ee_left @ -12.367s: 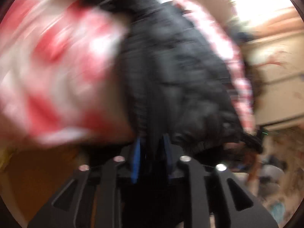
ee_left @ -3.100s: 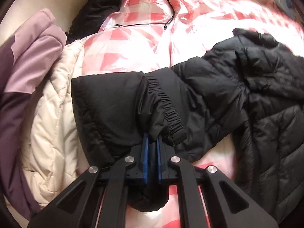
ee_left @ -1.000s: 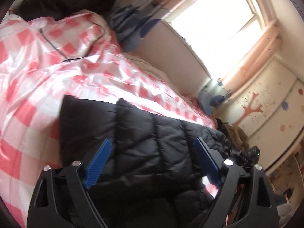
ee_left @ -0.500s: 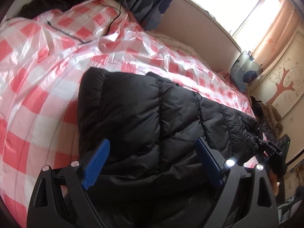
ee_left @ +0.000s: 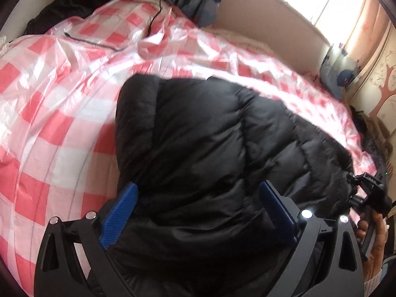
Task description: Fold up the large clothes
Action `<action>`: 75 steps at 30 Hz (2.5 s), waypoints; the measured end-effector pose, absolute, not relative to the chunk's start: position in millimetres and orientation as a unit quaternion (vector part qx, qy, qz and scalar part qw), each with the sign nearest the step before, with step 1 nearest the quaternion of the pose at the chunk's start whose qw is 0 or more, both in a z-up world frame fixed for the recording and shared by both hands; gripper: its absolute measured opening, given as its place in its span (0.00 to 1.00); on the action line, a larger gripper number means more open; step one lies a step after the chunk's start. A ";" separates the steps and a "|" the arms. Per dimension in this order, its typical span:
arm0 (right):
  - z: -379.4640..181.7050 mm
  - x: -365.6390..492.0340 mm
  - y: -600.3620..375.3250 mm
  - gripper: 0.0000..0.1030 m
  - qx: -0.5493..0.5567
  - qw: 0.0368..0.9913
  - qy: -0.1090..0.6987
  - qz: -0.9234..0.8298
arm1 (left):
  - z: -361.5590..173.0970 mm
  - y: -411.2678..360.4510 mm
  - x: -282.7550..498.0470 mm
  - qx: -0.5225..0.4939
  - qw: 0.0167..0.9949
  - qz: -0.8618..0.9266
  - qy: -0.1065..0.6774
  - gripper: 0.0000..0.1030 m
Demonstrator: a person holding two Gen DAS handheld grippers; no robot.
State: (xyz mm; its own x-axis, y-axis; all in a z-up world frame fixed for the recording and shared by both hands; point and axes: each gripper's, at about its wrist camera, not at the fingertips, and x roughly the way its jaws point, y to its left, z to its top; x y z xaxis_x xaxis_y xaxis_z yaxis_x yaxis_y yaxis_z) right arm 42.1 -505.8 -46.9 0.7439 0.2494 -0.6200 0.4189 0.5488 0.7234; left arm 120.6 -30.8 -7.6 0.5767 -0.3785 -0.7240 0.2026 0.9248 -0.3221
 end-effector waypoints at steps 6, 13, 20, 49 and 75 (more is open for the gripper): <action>14.1 4.8 -504.6 0.67 0.405 0.875 0.235 -0.119 | -6.9 -30.0 120.2 -0.114 0.884 -0.165 0.423 0.91; -21.6 68.3 -448.4 0.76 0.313 0.873 0.367 -0.068 | -19.2 -42.0 122.7 -0.072 0.881 -0.150 0.443 0.93; 8.3 56.4 -453.0 0.74 0.284 0.900 0.318 -0.088 | -13.9 -35.2 120.4 -0.103 0.883 -0.150 0.432 0.93; -7.6 -249.9 -484.0 0.93 0.362 0.811 0.460 -0.015 | -10.9 164.1 -82.3 -0.211 0.830 -0.136 0.498 0.93; -1.7 -305.9 -451.0 0.08 0.486 0.781 0.366 0.141 | -30.3 128.2 -183.0 -0.382 0.721 -0.286 0.503 0.10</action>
State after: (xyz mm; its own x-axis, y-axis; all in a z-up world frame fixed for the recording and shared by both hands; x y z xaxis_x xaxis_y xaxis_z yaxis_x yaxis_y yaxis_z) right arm -305.9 -451.0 -1.7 0.6917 0.5764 -0.4351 0.1363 0.4875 0.8624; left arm -183.0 128.2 -30.3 0.3310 -0.7962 -0.5064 0.0274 0.5446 -0.8383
